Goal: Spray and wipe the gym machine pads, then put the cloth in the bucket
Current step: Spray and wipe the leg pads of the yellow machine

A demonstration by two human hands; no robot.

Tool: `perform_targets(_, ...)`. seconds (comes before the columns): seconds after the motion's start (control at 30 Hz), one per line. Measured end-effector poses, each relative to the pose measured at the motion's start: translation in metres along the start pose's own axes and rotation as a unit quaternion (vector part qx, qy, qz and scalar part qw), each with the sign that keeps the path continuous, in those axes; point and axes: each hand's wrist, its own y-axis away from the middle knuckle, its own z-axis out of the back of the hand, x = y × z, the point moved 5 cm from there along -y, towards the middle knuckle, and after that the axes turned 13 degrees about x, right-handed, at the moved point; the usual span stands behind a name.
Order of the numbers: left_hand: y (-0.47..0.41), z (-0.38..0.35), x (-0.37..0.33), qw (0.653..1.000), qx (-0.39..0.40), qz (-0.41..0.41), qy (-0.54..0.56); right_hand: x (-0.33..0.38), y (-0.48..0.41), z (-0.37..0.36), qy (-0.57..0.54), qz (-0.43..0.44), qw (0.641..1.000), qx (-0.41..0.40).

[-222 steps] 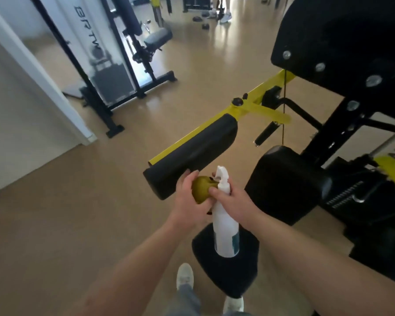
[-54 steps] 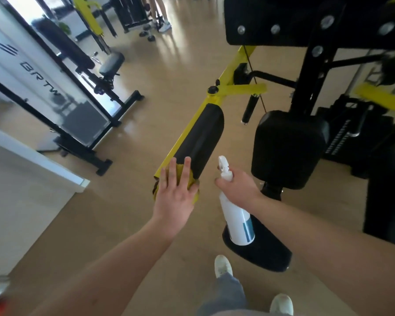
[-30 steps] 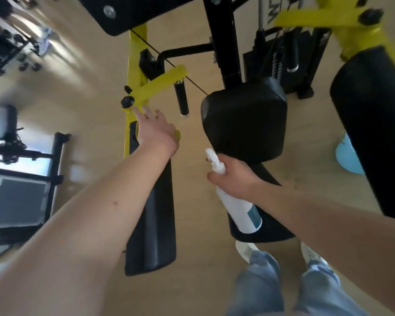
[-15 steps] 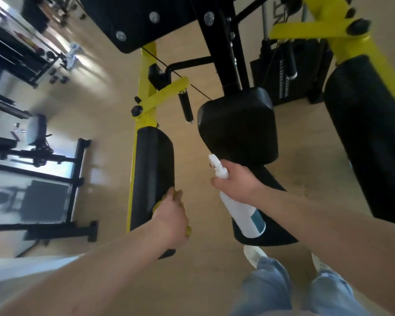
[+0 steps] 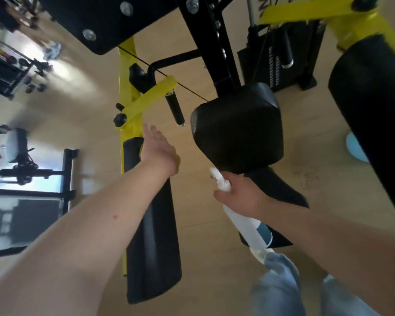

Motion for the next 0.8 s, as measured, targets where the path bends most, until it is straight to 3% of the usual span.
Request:
perform_targets(0.4,0.003,0.0,-0.018,0.996,0.056,-0.016,-0.07,-0.014,0.035,0.002,0.015,0.031,0.999,0.034)
perform_targets(0.5,0.008,-0.011,-0.04,0.991,0.058,-0.059,-0.101,-0.02,0.051,0.005,0.02,0.035,0.998,0.048)
perform_targets(0.7,0.043,-0.093,-0.126,0.95,0.18,-0.096,-0.238,-0.038,0.07,0.018,0.039,0.014,0.998,0.043)
perform_targets(0.8,0.073,-0.103,-0.137,0.943,0.181,-0.147,-0.24,-0.036,0.073,0.019,0.05,0.019,0.997,0.053)
